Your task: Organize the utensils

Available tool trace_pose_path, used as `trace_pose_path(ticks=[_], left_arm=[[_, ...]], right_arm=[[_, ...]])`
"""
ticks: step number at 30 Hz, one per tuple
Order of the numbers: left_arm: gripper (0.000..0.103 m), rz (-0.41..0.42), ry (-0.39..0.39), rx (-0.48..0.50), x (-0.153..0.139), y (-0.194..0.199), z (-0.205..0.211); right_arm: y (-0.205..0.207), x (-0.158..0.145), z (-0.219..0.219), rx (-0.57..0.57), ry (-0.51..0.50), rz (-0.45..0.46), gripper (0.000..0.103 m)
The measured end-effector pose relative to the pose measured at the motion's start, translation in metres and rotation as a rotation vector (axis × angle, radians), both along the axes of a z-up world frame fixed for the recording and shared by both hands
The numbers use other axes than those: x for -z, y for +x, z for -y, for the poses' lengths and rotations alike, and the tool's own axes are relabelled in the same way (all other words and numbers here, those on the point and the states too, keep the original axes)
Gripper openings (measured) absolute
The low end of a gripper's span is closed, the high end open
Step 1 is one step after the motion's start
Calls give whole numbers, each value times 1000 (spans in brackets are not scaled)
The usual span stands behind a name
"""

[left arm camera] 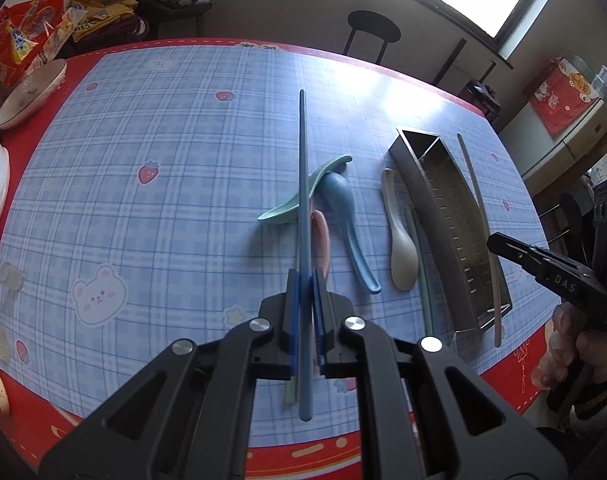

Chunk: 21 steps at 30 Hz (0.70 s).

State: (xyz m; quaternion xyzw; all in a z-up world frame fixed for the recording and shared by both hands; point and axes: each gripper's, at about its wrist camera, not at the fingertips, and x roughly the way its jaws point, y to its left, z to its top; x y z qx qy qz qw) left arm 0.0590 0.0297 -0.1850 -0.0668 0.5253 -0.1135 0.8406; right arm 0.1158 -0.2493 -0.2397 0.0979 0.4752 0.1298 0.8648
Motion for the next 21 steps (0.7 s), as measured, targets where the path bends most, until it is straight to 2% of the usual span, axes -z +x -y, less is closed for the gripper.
trace_pose_path(ticks=[6,12,21], left_arm=[[11,-59,-41,53,-4,35,54],[11,-155,-139,88,4,65,111],[11,-256,-176,56,32,92,165]], right_arm=[[11,5,30,61,-25,-5,6],[27,13,49,80,-35,-34,6],[39,31,52,71,-40,-83,6]])
